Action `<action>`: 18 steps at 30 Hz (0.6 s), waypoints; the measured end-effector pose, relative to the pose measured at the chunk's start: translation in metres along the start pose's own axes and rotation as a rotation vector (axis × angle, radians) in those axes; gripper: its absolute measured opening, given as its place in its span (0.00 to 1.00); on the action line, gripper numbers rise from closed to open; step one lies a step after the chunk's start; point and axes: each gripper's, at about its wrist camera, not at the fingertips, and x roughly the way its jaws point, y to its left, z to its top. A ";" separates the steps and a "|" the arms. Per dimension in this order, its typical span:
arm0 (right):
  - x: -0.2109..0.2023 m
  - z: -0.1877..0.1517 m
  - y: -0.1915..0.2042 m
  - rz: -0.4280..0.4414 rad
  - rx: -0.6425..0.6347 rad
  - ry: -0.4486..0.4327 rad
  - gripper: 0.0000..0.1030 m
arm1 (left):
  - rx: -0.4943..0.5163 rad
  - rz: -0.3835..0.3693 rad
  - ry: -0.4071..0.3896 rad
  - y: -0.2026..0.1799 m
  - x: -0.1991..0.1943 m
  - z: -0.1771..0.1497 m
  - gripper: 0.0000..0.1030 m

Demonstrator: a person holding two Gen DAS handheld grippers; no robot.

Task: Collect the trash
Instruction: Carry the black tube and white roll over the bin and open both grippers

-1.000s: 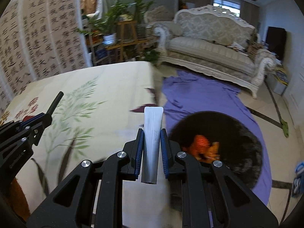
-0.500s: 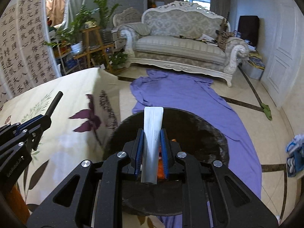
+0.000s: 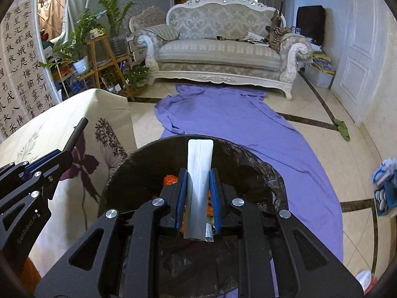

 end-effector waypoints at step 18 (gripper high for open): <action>0.007 -0.005 -0.011 -0.024 0.048 0.005 0.43 | -0.003 0.020 0.014 -0.006 0.006 -0.002 0.68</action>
